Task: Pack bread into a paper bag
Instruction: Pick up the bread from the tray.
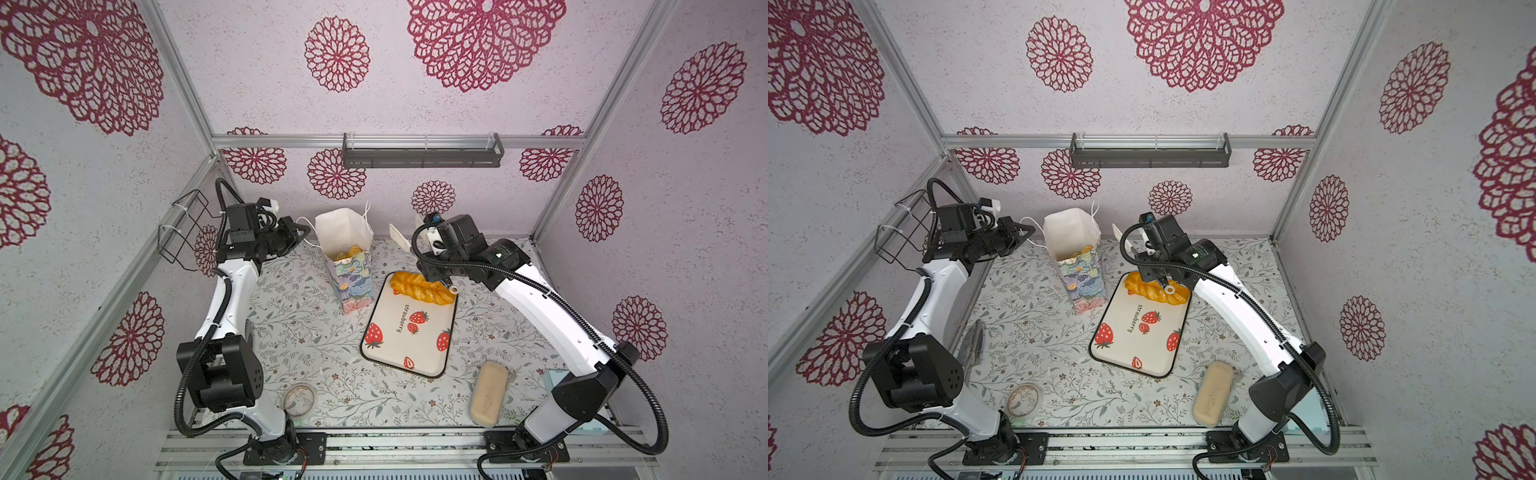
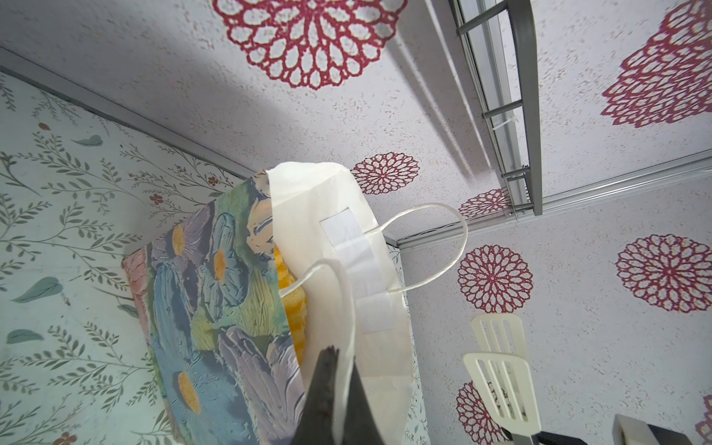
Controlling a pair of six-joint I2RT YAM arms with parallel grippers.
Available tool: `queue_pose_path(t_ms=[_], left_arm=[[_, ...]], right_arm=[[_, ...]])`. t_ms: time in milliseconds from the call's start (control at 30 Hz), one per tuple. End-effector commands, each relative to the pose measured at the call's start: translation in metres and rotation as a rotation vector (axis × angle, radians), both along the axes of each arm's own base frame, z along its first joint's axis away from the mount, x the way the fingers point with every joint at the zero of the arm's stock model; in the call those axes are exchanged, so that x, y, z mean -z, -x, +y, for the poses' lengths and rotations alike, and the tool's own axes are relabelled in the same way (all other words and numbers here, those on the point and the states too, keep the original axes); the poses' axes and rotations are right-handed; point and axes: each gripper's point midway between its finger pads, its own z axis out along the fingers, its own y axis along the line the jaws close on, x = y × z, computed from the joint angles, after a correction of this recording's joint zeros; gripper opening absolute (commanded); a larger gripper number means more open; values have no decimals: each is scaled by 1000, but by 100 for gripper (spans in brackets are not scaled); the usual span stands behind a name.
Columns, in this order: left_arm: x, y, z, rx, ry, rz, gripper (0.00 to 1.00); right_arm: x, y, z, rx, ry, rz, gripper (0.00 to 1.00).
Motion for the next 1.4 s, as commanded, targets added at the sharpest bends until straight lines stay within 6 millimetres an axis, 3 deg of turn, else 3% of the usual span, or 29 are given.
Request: queue_pose_path(t_ms=[0,600,1033,1367], left_arm=[[-7,-2,3,-4,4,-25,0],[-5,-3,3,-4,3,-23,0],[-7,-2,3,-2,3,-26,0],[-8,-2,2,0,5,-27,0]], right_arm=[[-16,0,-10,24,-21,-67,56],[91,1,-26,49,203,112,56],[140,-2,-35,62,387,161,56],[163,4,-21,6,441,188,55]])
